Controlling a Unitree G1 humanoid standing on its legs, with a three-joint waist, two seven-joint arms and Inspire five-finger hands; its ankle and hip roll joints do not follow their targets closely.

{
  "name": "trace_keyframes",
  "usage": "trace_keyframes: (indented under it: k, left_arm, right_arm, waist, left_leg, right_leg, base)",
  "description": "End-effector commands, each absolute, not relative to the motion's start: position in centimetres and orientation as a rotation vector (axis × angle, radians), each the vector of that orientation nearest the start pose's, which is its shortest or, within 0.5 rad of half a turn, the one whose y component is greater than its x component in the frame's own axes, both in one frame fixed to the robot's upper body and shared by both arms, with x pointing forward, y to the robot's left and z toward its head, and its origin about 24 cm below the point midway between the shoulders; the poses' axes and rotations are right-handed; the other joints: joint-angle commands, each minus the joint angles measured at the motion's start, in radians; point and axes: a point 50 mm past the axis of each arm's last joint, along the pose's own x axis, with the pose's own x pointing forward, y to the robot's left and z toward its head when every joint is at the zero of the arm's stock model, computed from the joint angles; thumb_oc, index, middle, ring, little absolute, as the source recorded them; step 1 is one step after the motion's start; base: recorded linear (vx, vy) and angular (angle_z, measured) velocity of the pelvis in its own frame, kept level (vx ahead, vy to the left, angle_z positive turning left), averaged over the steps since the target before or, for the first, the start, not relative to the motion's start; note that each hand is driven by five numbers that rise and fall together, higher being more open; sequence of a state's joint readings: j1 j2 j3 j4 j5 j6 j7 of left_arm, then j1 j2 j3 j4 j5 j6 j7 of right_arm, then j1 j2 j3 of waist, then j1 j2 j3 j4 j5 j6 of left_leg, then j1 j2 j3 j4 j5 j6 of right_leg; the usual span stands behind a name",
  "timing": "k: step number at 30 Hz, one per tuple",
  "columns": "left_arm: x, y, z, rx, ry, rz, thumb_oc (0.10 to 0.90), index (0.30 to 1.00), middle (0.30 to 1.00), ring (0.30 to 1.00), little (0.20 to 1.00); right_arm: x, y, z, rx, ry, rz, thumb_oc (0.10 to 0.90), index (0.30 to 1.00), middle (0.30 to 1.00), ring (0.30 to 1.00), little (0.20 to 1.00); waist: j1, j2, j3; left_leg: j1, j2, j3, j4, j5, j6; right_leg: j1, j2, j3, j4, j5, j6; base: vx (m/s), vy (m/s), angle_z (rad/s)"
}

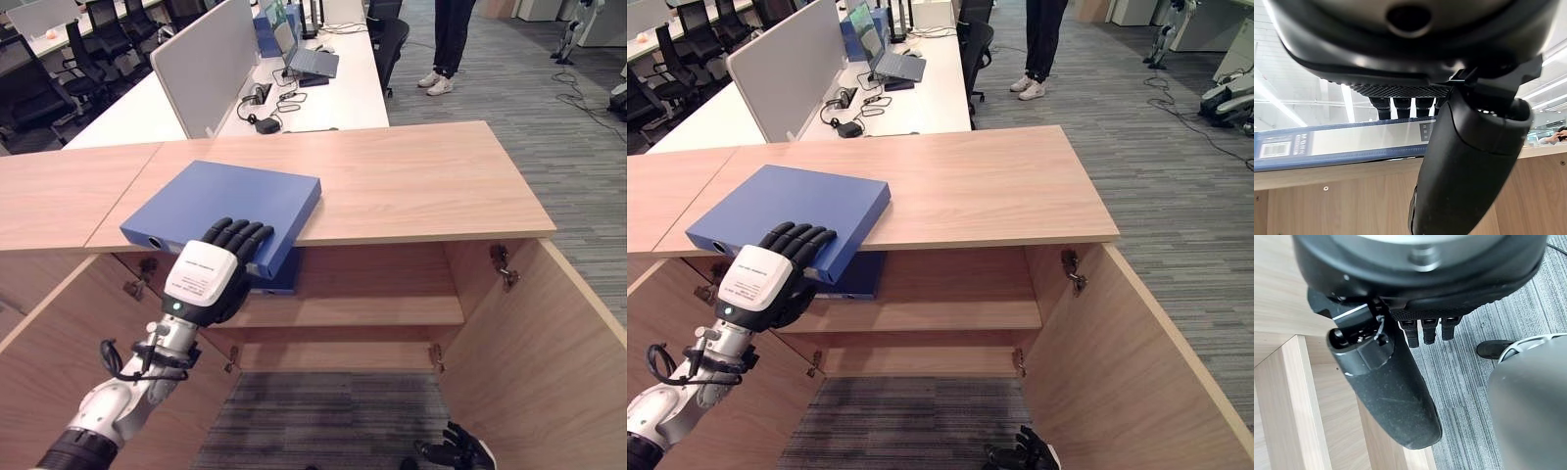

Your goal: Put the empty folder in the office cabinet

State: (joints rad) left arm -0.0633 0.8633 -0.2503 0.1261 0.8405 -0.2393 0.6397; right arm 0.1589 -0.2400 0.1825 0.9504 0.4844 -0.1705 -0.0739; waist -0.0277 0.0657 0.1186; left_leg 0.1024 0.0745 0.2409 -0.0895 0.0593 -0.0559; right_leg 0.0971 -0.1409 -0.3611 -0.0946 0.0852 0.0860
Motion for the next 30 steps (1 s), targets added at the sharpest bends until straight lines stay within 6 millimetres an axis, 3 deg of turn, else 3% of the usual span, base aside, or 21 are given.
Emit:
trace_keyframes:
  k: [1, 9, 10, 11, 30]
  left_arm:
    - [27.9, 25.1, 15.9, 1.615, -0.820, 0.207, 0.800, 0.900, 0.900, 0.900, 0.900]
    - [28.4, 24.7, 16.5, 1.627, -0.841, 0.210, 0.800, 0.900, 0.900, 0.900, 0.900]
    - [28.4, 24.5, 16.5, 1.621, -0.844, 0.200, 0.573, 0.559, 0.559, 0.559, 0.559]
    - [28.5, 24.4, 16.5, 1.621, -0.845, 0.197, 0.400, 0.300, 0.300, 0.300, 0.300]
    - [27.9, 22.8, 16.8, 1.448, -0.870, 0.195, 0.400, 0.300, 0.300, 0.300, 0.300]
  right_arm:
    - [12.9, -22.6, -13.4, 0.125, 0.791, -0.307, 0.800, 0.900, 0.900, 0.900, 0.900]
    - [12.8, -22.3, -13.6, 0.142, 0.800, -0.292, 0.800, 0.900, 0.900, 0.900, 0.900]
    - [13.0, -22.3, -13.5, 0.141, 0.798, -0.293, 0.800, 0.900, 0.900, 0.900, 0.900]
    - [13.0, -22.2, -13.5, 0.144, 0.798, -0.294, 0.800, 0.900, 0.900, 0.900, 0.900]
    - [13.1, -21.9, -13.6, 0.158, 0.805, -0.299, 0.800, 0.900, 0.900, 0.900, 0.900]
  waist:
    - [-0.012, -0.007, 0.015]
    - [-0.015, -0.012, 0.007]
    - [-0.015, -0.013, 0.007]
    - [-0.015, -0.013, 0.007]
    - [-0.007, -0.030, -0.003]
  left_leg:
    - [0.040, 0.075, 0.068, 0.002, -0.021, -0.096]
    - [0.038, 0.077, 0.077, 0.002, -0.021, -0.096]
    - [0.038, 0.077, 0.077, 0.002, -0.021, -0.096]
    - [0.037, 0.077, 0.078, 0.002, -0.021, -0.096]
    - [0.031, 0.078, 0.077, 0.002, -0.021, -0.096]
  right_leg:
    - [0.085, -0.048, -0.037, 0.019, -0.136, 0.105]
    - [0.078, -0.048, -0.037, 0.017, -0.128, 0.108]
    - [0.076, -0.048, -0.036, 0.016, -0.127, 0.109]
    - [0.074, -0.049, -0.036, 0.016, -0.127, 0.109]
    - [0.072, -0.052, -0.033, 0.013, -0.122, 0.108]
  base:
    - [0.00, 0.000, 0.00]
    - [0.00, 0.000, 0.00]
    - [0.00, 0.000, 0.00]
    - [0.00, 0.000, 0.00]
    - [0.00, 0.000, 0.00]
